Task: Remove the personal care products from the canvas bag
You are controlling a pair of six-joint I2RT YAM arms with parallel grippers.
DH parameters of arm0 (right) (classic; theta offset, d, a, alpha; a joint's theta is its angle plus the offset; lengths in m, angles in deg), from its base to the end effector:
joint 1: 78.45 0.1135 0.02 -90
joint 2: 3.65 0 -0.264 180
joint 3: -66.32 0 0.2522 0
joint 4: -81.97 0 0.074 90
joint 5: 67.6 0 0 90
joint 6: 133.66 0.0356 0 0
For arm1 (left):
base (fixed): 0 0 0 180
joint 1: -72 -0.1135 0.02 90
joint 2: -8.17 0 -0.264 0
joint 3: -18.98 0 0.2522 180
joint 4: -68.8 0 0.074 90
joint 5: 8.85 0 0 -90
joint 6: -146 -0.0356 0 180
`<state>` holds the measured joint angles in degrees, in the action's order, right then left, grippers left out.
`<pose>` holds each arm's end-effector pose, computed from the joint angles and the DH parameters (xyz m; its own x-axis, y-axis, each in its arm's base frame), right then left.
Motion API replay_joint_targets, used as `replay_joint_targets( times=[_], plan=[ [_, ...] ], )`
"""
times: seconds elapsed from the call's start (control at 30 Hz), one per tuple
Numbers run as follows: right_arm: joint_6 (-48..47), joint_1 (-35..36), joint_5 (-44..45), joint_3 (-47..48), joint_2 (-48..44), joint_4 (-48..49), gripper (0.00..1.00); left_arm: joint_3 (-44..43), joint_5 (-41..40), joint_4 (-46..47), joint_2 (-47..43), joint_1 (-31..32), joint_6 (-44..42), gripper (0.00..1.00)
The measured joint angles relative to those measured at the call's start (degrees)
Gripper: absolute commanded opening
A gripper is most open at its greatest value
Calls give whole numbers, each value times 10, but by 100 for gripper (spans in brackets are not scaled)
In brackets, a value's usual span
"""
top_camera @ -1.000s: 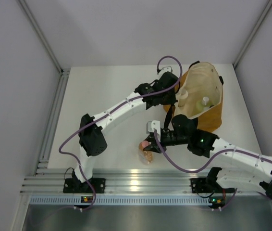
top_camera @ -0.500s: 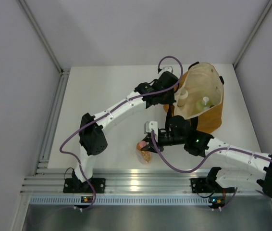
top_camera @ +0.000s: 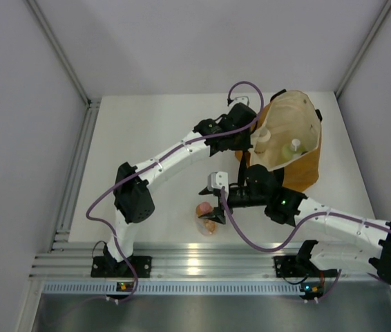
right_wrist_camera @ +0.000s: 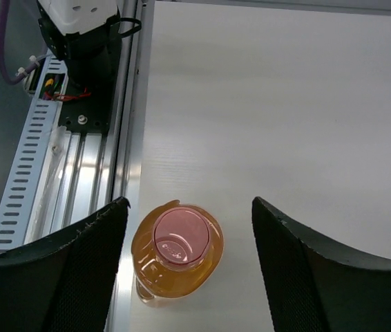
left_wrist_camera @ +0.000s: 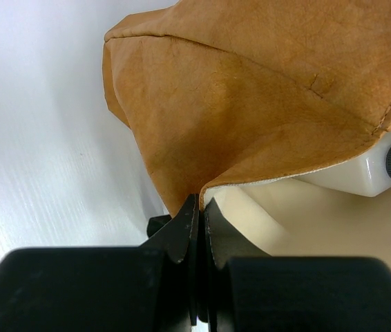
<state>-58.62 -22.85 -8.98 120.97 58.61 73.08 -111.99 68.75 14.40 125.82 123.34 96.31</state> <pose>0.1244 0.2144 0.2841 0.0996 -0.2446 -0.9645 -0.9945 0.0075 -0.1046 0.2995 -0.3622 0.3340 -0.7410 -0.0852 -0.6661 0.2389 0.8936 -0.3800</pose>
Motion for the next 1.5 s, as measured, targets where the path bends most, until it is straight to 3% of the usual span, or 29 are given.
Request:
replay_joint_targets(
  times=[0.37,0.63,0.8,1.13,1.5],
  plan=[
    [7,-17,3,27,-40,-24,73,0,6,0,0,0,5,0],
    [77,-208,30,109,-154,-101,77,0,10,0,0,-2,18,0],
    [130,-271,155,159,-161,-155,81,0,10,0,0,-3,31,0],
    [208,-334,329,204,-79,-247,76,17,-1,0,-14,-3,67,0],
    [248,-416,322,239,61,-279,70,52,-42,2,-61,-3,127,0]
  ],
)
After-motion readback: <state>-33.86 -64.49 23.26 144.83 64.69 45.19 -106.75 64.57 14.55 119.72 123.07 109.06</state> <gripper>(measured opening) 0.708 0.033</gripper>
